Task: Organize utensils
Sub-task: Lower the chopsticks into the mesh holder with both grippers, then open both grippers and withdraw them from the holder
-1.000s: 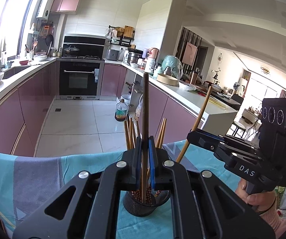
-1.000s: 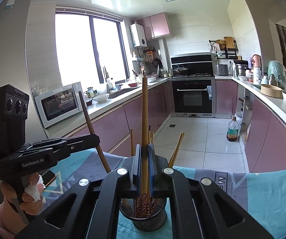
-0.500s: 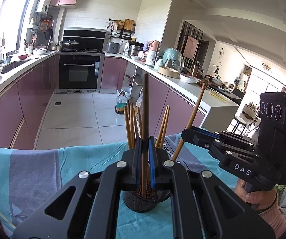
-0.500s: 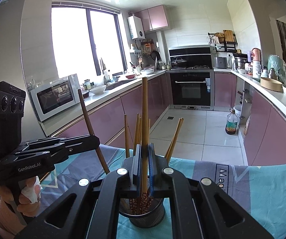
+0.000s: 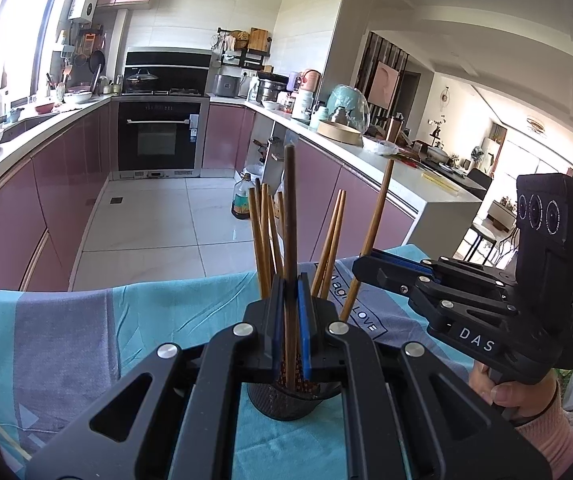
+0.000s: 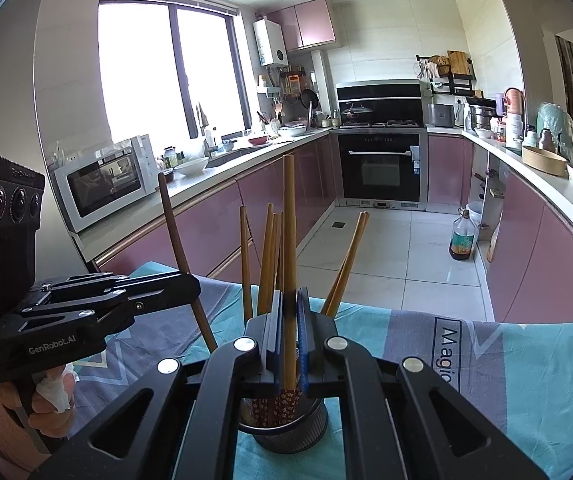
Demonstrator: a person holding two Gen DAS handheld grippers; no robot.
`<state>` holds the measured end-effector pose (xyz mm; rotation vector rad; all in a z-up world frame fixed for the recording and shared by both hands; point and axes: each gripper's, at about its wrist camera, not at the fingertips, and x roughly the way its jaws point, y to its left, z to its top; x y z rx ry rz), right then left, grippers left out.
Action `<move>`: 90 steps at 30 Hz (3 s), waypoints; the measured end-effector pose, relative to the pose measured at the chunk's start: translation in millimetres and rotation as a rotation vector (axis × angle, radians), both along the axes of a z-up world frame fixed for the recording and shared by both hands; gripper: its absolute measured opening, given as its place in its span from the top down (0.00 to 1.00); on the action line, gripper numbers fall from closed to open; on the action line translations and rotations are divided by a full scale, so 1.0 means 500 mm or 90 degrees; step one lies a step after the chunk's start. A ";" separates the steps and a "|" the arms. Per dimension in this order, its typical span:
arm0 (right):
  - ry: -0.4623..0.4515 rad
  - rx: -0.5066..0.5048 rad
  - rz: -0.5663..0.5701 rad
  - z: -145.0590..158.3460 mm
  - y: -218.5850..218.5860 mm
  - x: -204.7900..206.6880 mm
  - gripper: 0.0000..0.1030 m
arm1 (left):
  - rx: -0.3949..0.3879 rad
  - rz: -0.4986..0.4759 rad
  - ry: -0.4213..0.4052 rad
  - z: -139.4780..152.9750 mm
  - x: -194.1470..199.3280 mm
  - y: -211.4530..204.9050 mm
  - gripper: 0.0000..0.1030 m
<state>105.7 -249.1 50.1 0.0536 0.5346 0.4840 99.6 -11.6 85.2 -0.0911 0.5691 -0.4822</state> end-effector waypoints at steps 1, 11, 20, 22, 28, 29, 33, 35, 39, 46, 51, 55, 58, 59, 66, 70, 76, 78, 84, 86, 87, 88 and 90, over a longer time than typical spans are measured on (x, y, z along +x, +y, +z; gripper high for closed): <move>0.002 -0.001 0.001 -0.002 0.001 0.002 0.95 | 0.001 -0.001 0.000 0.000 -0.001 0.000 0.93; 0.018 -0.012 0.008 -0.013 0.008 0.014 0.95 | 0.019 0.005 -0.007 -0.005 0.007 -0.012 0.93; 0.030 -0.013 0.010 -0.024 0.011 0.028 0.95 | 0.042 0.017 -0.005 -0.015 0.025 -0.033 0.92; 0.032 -0.015 0.010 -0.026 0.011 0.031 0.95 | 0.048 0.019 -0.003 -0.015 0.033 -0.041 0.92; 0.037 -0.016 0.010 -0.032 0.013 0.038 0.95 | 0.066 0.022 0.000 -0.021 0.057 -0.054 0.91; 0.038 -0.016 0.011 -0.033 0.013 0.038 0.95 | 0.067 0.022 0.001 -0.023 0.060 -0.055 0.91; 0.041 -0.019 0.012 -0.035 0.017 0.043 0.95 | 0.070 0.022 0.004 -0.026 0.074 -0.055 0.91; 0.041 -0.018 0.013 -0.037 0.017 0.043 0.95 | 0.073 0.017 0.001 -0.025 0.076 -0.060 0.91; 0.041 -0.017 0.012 -0.037 0.020 0.044 0.95 | 0.066 0.002 -0.001 -0.030 0.073 -0.063 0.91; 0.042 -0.016 0.012 -0.039 0.020 0.045 0.95 | 0.048 -0.006 0.007 -0.032 0.077 -0.049 0.91; 0.044 -0.014 0.012 -0.042 0.024 0.048 0.94 | 0.059 -0.007 0.019 -0.047 0.091 -0.055 0.91; 0.053 -0.011 0.010 -0.051 0.029 0.054 0.94 | 0.062 -0.003 0.022 -0.059 0.095 -0.054 0.91; 0.059 -0.006 0.006 -0.058 0.028 0.059 0.93 | 0.064 0.000 0.023 -0.066 0.097 -0.059 0.88; 0.061 -0.002 0.006 -0.061 0.022 0.060 0.93 | 0.065 0.002 0.023 -0.069 0.098 -0.058 0.85; 0.061 0.001 0.006 -0.068 0.019 0.048 0.75 | 0.053 0.023 0.014 -0.095 0.080 -0.035 0.55; 0.056 0.004 -0.001 -0.072 0.014 0.031 0.63 | 0.048 0.047 -0.008 -0.105 0.052 -0.009 0.41; 0.020 0.008 -0.030 -0.068 0.008 -0.015 0.34 | 0.046 0.105 -0.055 -0.109 -0.007 0.043 0.11; 0.007 0.005 -0.039 -0.070 0.010 -0.032 0.26 | 0.051 0.129 -0.070 -0.111 -0.029 0.065 0.05; -0.047 -0.013 -0.083 -0.073 0.016 -0.089 0.06 | 0.056 0.179 -0.095 -0.120 -0.093 0.115 0.05; -0.054 -0.008 -0.087 -0.077 0.016 -0.104 0.06 | 0.065 0.194 -0.102 -0.122 -0.108 0.125 0.05; -0.056 -0.009 -0.088 -0.080 0.017 -0.113 0.06 | 0.069 0.198 -0.104 -0.120 -0.114 0.125 0.05; -0.058 -0.013 -0.091 -0.082 0.020 -0.120 0.06 | 0.073 0.202 -0.107 -0.122 -0.121 0.128 0.05; -0.064 -0.018 -0.097 -0.084 0.023 -0.137 0.06 | 0.077 0.212 -0.113 -0.125 -0.138 0.130 0.05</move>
